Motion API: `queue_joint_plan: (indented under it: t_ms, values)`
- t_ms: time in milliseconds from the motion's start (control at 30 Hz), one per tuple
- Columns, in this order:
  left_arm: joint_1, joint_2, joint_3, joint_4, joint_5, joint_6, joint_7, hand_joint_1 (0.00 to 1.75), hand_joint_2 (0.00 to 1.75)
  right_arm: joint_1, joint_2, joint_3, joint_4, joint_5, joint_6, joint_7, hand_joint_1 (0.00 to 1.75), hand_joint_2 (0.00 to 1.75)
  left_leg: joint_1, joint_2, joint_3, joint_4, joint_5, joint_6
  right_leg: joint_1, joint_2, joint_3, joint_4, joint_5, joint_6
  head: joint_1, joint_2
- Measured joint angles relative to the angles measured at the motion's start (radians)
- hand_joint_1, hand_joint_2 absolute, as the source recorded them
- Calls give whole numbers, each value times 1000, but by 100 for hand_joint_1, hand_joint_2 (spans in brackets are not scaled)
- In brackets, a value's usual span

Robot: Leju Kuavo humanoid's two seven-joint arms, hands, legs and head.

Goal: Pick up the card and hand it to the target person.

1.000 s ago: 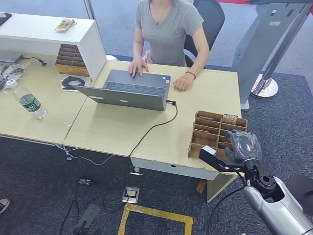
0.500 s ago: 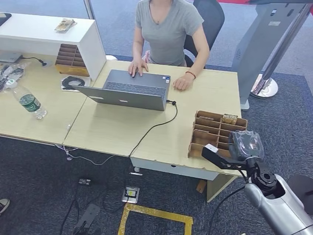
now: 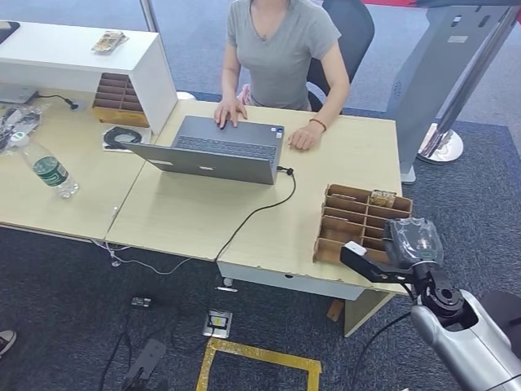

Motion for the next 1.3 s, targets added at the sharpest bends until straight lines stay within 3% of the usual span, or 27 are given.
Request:
queue_joint_plan:
  t_ms: [167,433,600,767,900,1033,1300]
  values:
    - [0,0,0,0,0,0,0,0,175,5,-10,6,-96,98,38,19,175,175,0,0,0,0,0,0,0,0,0,0,0,0,-1,0]
    - [2,1,0,0,0,0,0,0,175,10,-30,-2,-375,245,127,26,175,175,0,0,0,0,0,0,0,0,0,0,0,0,-1,0]
    - [4,-1,0,0,0,5,2,0,175,15,-44,-36,-534,255,138,28,175,175,0,0,0,0,0,0,0,0,0,0,0,0,-1,0]
    - [3,-17,0,0,-1,33,17,0,175,-11,-47,-55,-561,207,104,31,175,175,0,0,0,0,0,0,0,0,0,0,0,0,0,0]
    - [-1,-30,-3,0,-1,31,26,0,175,-75,-28,-48,-496,149,19,61,175,175,0,0,-1,0,0,0,0,0,1,0,1,0,0,0]
    - [-15,-40,-19,0,-2,18,39,0,175,-185,18,-23,-330,96,-49,95,175,175,0,0,-1,0,2,1,0,0,1,1,1,0,-1,0]
    - [-42,-49,-55,0,-2,2,65,0,175,-455,176,71,125,78,-83,136,175,175,0,-2,-2,0,3,1,0,-2,0,2,1,0,-2,0]
